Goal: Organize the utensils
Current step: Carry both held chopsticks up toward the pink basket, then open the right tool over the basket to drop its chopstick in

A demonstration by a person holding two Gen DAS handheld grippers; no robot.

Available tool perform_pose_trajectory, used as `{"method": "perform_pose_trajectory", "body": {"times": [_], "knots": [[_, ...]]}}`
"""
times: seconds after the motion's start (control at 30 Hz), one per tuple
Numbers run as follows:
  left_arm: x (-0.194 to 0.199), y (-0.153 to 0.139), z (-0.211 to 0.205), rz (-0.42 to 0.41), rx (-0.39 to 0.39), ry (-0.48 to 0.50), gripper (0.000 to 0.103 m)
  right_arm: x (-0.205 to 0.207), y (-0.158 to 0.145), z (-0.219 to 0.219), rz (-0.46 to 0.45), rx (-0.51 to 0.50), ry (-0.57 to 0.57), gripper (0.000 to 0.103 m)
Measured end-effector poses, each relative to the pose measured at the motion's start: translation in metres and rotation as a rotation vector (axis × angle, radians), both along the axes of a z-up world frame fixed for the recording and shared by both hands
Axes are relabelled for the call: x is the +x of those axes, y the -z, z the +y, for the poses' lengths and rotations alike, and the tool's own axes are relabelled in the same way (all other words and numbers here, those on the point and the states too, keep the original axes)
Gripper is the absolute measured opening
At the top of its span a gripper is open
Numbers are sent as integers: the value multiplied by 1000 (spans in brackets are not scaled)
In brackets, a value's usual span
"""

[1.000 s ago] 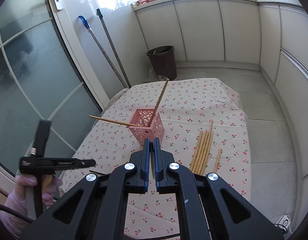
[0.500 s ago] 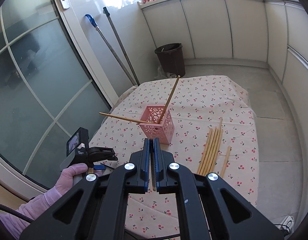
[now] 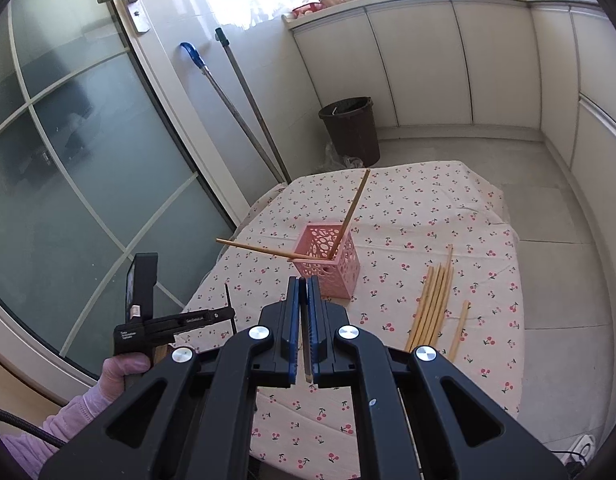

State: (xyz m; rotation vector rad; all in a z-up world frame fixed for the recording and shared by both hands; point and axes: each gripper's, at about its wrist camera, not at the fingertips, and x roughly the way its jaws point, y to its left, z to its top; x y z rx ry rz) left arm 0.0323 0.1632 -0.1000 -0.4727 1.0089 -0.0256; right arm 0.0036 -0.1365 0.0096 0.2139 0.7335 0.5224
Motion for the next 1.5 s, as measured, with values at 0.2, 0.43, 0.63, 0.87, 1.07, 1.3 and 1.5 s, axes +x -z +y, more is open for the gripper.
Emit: {"method": "perform_pose_trajectory", "body": {"times": [0.2, 0.43, 0.63, 0.87, 1.07, 1.3, 1.5], "knots": [[-33, -56, -29, -158, 64, 73, 4, -8, -30, -4, -61, 48, 4, 4], [-32, -119, -55, -300, 85, 119, 4, 7, -68, -18, -119, 103, 86, 4], [0, -160, -72, -387, 106, 143, 4, 29, -97, -25, -184, 123, 141, 4], [46, -166, -74, -416, 141, 75, 4, 51, -102, -26, -199, 145, 169, 4], [83, -135, -74, -387, 134, 43, 6, 69, -90, -21, -168, 149, 170, 4], [82, -124, -58, -318, 88, 9, 13, 77, -82, -16, -149, 141, 185, 5], [48, -150, -47, -360, 64, -45, 22, 86, -81, -7, -157, 137, 214, 5]]}}
